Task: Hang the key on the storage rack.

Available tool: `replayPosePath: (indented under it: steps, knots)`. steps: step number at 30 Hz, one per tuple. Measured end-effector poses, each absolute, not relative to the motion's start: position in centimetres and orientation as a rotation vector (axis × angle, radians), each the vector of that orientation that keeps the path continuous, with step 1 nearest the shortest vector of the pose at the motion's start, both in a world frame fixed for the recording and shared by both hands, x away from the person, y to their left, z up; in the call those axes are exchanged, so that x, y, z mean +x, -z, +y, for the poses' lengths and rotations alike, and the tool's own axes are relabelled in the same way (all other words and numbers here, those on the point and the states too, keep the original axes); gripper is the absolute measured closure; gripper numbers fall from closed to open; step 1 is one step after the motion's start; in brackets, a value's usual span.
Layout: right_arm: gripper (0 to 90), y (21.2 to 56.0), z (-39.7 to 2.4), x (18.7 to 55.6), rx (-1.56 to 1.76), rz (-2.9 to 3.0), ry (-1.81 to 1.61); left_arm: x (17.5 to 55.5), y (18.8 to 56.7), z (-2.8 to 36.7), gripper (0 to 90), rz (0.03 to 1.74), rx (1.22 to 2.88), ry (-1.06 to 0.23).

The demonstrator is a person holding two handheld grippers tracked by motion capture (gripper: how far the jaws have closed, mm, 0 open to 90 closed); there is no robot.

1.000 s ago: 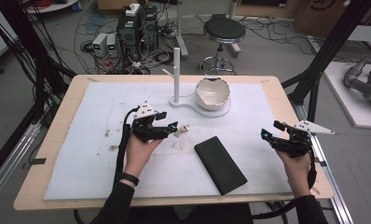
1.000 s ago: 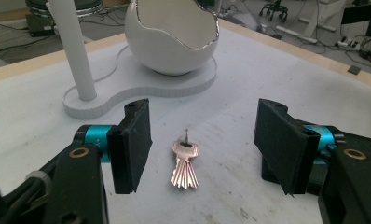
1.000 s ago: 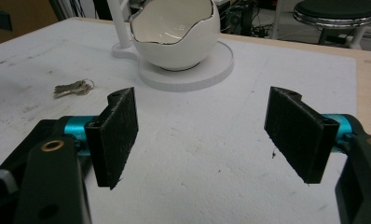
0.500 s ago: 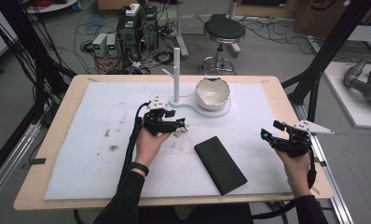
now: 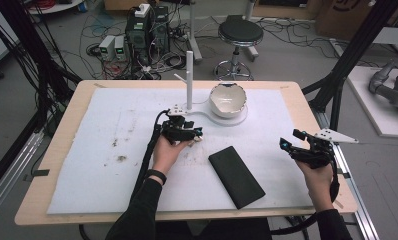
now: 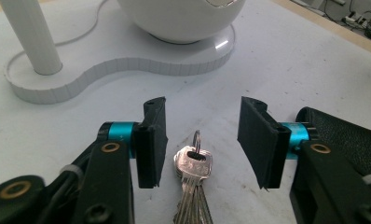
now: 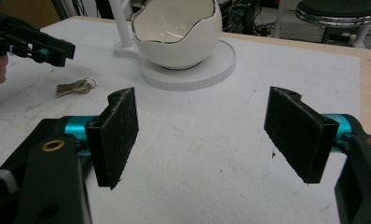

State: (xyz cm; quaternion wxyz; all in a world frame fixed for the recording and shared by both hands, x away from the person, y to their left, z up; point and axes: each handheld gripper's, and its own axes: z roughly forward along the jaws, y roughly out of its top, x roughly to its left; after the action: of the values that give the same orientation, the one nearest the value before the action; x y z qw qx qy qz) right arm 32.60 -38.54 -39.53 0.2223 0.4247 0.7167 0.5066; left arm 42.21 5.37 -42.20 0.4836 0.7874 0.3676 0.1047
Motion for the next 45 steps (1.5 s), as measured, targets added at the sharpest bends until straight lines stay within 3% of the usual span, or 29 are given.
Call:
replayPosePath:
  steps: [14, 29, 36, 45]
  knots:
    - [27.0, 39.5, -38.5, 32.6, 1.171, 1.985, -1.399, 42.7, 43.0, 4.0, 66.7, 0.923, 1.993, -0.257]
    - [27.1, 39.6, -38.6, 32.6, 1.171, 1.983, -1.399, 43.0, 43.7, 3.3, 74.2, 0.928, 2.05, -0.263]
    - [27.2, 39.6, -38.6, 32.6, 1.174, 1.981, -1.397, 43.1, 43.7, 3.4, 84.4, 0.918, 2.058, -0.266]
    - [27.2, 39.5, -38.6, 32.6, 1.173, 1.98, -1.399, 43.2, 43.9, 3.4, 86.4, 0.902, 2.062, -0.255]
